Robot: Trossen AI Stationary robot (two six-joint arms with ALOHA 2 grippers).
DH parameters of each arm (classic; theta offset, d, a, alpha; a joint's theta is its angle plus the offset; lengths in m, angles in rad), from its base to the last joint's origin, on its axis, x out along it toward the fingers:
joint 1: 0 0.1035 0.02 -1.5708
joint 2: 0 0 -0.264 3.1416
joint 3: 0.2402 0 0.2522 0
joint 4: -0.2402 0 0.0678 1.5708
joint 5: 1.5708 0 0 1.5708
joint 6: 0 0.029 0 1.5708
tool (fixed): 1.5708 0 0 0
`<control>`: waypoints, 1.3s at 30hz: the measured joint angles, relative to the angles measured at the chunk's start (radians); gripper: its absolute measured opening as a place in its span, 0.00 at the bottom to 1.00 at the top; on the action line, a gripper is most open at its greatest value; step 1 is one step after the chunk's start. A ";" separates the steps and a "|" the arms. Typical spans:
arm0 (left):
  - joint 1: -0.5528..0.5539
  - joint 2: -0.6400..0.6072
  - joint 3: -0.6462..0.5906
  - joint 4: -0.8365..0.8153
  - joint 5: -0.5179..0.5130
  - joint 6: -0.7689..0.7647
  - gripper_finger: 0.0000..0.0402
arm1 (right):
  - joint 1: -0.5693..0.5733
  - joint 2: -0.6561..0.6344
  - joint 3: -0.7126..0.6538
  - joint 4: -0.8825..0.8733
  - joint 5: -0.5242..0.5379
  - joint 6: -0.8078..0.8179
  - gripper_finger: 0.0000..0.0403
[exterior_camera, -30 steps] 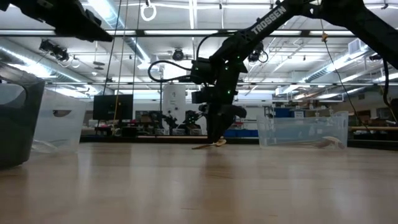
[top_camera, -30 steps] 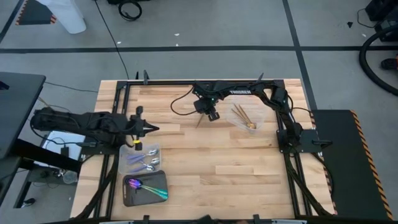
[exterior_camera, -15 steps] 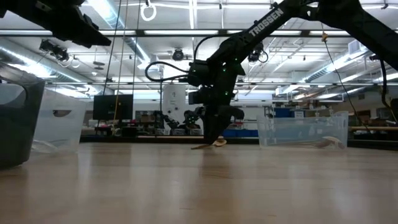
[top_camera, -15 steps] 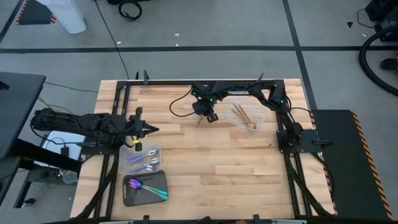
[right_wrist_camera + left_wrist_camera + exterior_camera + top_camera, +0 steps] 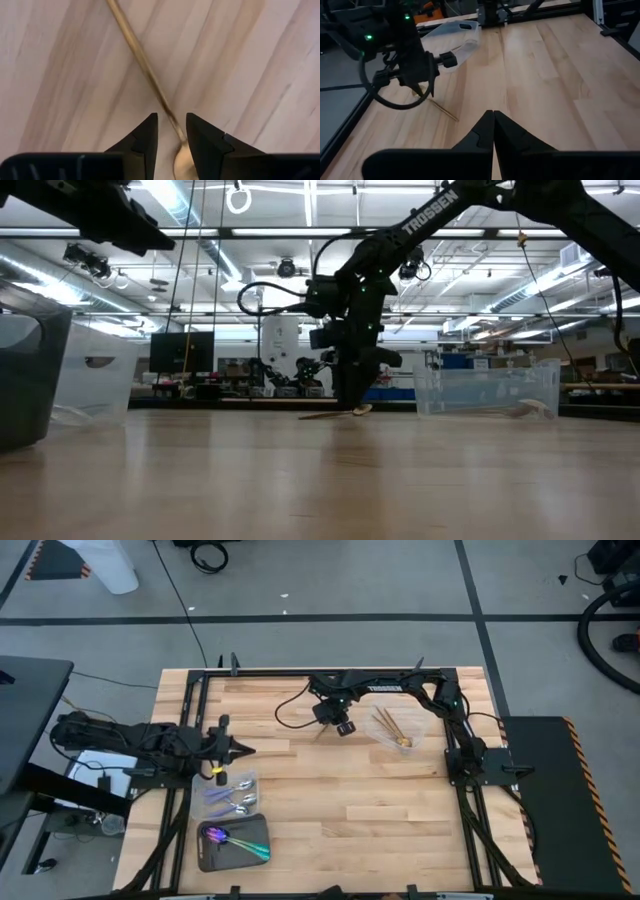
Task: Sort silverware by color (type)
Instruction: Put the gold spoon into the top transparent bin
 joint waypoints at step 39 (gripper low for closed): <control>-0.011 0.001 0.001 -0.006 0.000 -0.057 0.03 | 0.015 -0.030 0.022 -0.007 -0.064 0.159 0.03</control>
